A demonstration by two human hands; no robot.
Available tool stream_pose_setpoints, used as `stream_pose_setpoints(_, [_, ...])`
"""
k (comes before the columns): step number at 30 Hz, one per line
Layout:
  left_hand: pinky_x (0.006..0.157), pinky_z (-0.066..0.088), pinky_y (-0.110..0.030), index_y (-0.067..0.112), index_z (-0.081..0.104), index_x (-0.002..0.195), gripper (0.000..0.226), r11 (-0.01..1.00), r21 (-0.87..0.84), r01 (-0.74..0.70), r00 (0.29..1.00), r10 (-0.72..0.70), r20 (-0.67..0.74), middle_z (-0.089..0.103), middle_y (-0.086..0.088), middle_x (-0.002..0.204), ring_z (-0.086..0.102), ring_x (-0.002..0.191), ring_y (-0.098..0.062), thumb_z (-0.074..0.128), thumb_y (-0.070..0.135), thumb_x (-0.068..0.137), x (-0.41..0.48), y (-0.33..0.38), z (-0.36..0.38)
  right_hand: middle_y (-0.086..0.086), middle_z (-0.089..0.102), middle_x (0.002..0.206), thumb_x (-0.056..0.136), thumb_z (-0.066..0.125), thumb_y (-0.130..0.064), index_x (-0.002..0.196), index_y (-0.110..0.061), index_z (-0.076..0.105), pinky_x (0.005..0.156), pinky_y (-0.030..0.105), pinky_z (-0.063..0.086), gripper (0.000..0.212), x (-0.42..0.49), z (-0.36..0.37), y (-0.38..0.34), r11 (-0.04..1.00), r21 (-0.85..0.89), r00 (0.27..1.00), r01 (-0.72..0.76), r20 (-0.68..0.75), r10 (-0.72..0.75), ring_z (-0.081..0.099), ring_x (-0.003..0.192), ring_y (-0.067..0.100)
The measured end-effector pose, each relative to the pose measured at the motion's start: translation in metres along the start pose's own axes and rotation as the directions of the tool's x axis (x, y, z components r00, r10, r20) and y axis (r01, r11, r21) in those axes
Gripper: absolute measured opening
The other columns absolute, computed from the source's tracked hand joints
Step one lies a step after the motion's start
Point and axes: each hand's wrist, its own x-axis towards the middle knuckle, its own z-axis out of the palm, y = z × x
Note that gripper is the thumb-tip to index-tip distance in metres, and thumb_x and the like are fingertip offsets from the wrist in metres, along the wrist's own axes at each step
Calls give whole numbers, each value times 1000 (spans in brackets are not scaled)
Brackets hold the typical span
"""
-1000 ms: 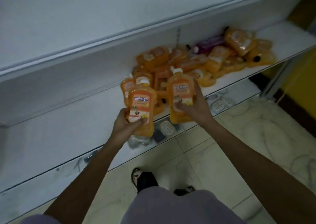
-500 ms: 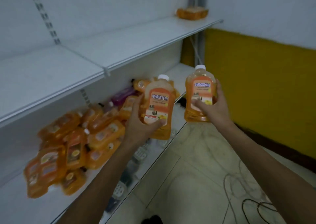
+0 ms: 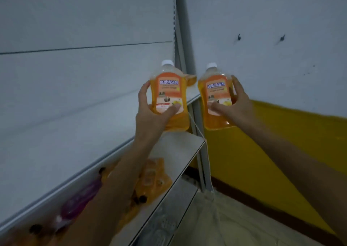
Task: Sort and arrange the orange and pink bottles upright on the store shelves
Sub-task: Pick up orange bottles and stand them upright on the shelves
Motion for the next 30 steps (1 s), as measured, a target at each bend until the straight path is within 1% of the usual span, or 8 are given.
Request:
stream_pose_setpoints(6, [83,45,-28,33,21,141,78,992,95,86,990,-75,-118,42,8,130,46,104,-9,70,29,81,101,-22,43,2,47,141,75,76,-36,150,-33,11,84,27,39,99,94,1,30,992,-104,997,66,56,-60,51,119,21])
stream_pose_setpoints(10, [88,45,-33,32,19,142,79,960,216,176,969,-130,-211,40,-1,142,49,118,-21,70,31,81,139,-44,51,1,47,139,75,76,-38,150,-32,11,85,27,39,99,158,39,53,988,-112,971,103,227,-76,51,120,23])
stream_pose_setpoints(15, [92,45,-39,31,16,143,81,866,393,311,912,-154,-381,42,-3,141,49,120,-27,69,35,81,168,-75,47,1,41,143,75,76,-36,150,-28,16,93,33,43,96,232,109,62,975,-34,861,220,477,-178,47,124,22])
stream_pose_setpoints(20, [96,43,-41,29,17,144,80,814,351,463,798,-210,-565,42,-5,142,48,122,-29,67,37,83,193,-97,50,1,45,140,72,78,-38,149,-30,20,90,32,45,96,284,163,56,951,32,744,306,615,-260,50,120,22])
stream_pose_setpoints(23, [95,42,-38,25,19,145,75,758,342,554,739,-260,-621,41,-7,143,46,124,-29,63,39,86,208,-104,52,3,44,142,75,73,-44,148,-25,23,89,33,40,90,301,185,49,915,-36,671,401,692,-266,46,125,26])
stream_pose_setpoints(25, [97,39,-37,20,23,145,69,708,335,622,703,-315,-638,40,-9,144,43,126,-30,57,40,89,217,-108,52,7,49,137,76,70,-50,138,-18,41,86,33,40,75,311,195,49,868,-124,627,481,741,-242,47,122,29])
stream_pose_setpoints(27, [102,34,-40,15,26,145,63,613,415,672,696,-331,-637,33,-14,146,35,131,-32,50,41,92,228,-113,52,13,60,119,75,62,-56,109,-13,59,81,34,43,55,321,205,54,834,-184,626,521,746,-227,53,108,32])
stream_pose_setpoints(30, [106,31,-43,8,26,145,67,490,519,700,698,-315,-643,26,-17,147,28,134,-34,48,44,92,242,-119,59,17,62,110,80,48,-65,98,-7,64,91,44,46,63,329,215,67,797,-227,637,560,732,-240,54,105,35])
